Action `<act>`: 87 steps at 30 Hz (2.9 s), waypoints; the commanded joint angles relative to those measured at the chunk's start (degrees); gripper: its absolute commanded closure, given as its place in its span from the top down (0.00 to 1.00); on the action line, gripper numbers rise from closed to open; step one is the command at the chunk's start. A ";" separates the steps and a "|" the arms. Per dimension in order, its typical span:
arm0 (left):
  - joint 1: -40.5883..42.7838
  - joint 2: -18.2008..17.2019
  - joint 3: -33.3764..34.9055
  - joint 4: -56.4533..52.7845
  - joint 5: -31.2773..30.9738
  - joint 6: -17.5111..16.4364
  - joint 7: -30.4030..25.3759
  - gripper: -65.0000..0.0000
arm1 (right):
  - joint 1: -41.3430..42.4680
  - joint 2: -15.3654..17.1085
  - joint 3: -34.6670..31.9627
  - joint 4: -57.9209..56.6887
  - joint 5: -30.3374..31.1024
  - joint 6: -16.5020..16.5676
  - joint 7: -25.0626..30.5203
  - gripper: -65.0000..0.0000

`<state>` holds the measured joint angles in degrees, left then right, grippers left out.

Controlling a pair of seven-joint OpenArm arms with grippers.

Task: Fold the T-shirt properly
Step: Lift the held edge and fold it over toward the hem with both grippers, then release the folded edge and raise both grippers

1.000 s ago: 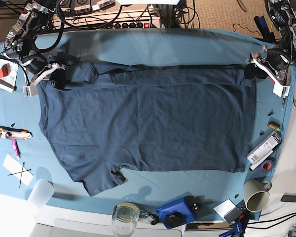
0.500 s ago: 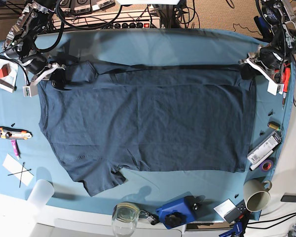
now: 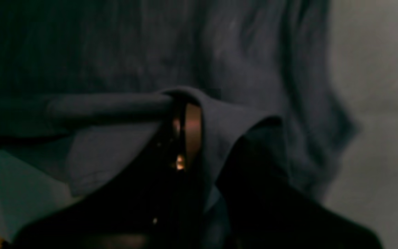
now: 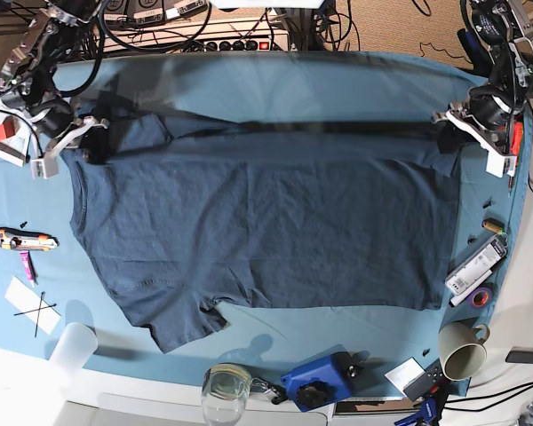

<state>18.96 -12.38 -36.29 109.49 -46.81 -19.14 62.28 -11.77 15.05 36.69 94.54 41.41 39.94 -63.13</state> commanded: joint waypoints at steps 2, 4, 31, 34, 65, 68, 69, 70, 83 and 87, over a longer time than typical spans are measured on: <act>-1.51 -0.68 -0.26 1.11 -0.79 -0.48 -1.70 0.00 | 0.59 1.97 0.44 0.96 0.79 0.06 1.99 0.00; -2.64 -0.68 -0.26 1.11 0.50 -0.44 -2.62 0.00 | 1.20 2.27 0.44 0.96 0.76 0.06 2.03 0.00; -20.96 -1.44 12.11 -14.25 21.05 5.09 -10.91 0.00 | 15.15 3.04 -7.78 -10.25 -11.87 0.06 8.28 0.00; -22.47 -1.44 12.20 -14.25 21.73 4.79 -10.95 0.00 | 15.30 3.02 -8.57 -10.25 -13.00 0.00 11.58 0.00; -29.49 -2.25 12.17 -27.36 27.15 5.14 -16.00 0.00 | 28.44 4.94 -11.89 -28.28 -18.97 -0.09 17.70 0.00; -29.49 -2.25 12.17 -27.36 27.12 5.11 -15.63 0.15 | 28.46 4.96 -11.89 -28.28 -18.95 0.06 17.51 0.00; -29.62 -2.25 12.17 -27.36 27.15 5.11 -15.61 0.26 | 28.46 4.96 -11.89 -28.26 -18.95 0.06 17.53 0.04; -29.68 -2.25 12.17 -27.34 27.15 5.11 -15.61 0.37 | 28.50 4.96 -11.89 -28.24 -18.88 0.06 17.53 0.12; -36.48 -4.70 12.11 -23.34 27.06 9.07 0.68 0.49 | 29.09 4.94 -8.37 -18.14 -4.76 0.06 8.17 0.30; -35.43 -6.19 12.09 -22.82 22.67 8.98 4.55 0.49 | 29.05 4.96 -6.05 -13.31 -4.72 0.06 1.92 0.30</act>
<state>-15.33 -17.82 -24.05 85.65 -23.66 -10.04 67.40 16.01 18.87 30.41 80.20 35.83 39.90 -62.70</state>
